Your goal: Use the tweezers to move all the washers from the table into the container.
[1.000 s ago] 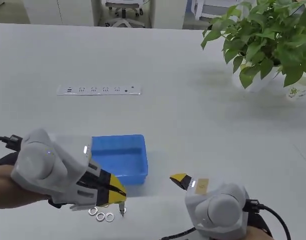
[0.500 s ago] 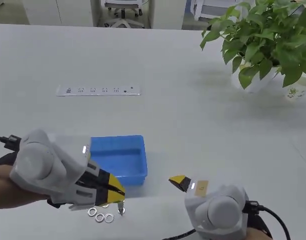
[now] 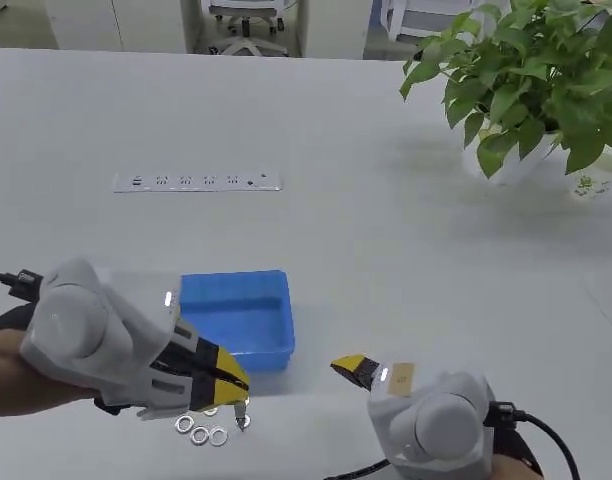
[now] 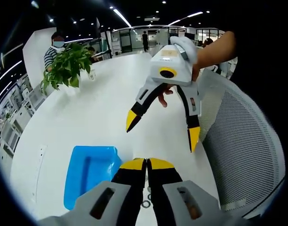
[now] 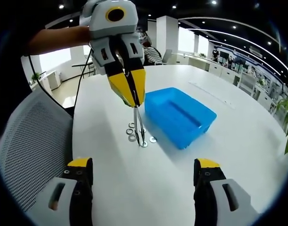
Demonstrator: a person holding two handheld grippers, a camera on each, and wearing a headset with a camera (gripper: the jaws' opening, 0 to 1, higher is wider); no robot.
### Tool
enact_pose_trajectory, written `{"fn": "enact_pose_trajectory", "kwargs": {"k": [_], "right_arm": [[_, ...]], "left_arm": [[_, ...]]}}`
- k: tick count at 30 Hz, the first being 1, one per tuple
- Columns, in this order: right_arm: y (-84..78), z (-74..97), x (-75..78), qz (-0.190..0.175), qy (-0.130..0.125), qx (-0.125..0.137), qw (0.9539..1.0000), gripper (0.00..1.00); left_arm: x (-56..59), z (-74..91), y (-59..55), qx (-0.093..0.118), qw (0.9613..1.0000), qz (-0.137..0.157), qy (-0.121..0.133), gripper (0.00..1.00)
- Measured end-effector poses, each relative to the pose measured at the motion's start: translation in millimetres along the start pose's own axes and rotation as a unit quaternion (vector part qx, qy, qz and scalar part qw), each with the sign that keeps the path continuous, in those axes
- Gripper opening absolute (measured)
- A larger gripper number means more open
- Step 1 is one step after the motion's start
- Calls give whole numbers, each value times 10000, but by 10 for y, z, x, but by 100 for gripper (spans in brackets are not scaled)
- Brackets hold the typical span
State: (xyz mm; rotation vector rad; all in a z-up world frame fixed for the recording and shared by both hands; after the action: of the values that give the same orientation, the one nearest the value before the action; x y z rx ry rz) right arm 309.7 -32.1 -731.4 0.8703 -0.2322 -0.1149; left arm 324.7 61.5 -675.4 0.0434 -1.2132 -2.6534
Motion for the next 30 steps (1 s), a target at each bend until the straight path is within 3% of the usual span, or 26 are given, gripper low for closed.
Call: {"fn": "enact_pose_trajectory", "kwargs": {"k": [19,30], "right_arm": [[212,-290,13,840,600,262,9943,44],[264,-484,10,1109,792,300,9902,28]], "left_arm": [[-22,19,-22,12,10000,83,1,5],[-22,9,-21,29,9999,118,-30,5]]}}
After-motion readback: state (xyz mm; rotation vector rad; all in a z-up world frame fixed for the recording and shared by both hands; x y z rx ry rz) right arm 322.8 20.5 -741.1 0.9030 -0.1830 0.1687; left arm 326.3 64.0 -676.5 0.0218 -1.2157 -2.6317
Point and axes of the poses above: the centre of the closed fingertips' face, and the gripper's own axes: z roughly backward along the fingers, x roughly to its right, y roughly out of its top, the point moved 4 cm from there along z, roughly backward along the fingers, and after that the axes turned 11 degrees about z, right-handed, at the moved point
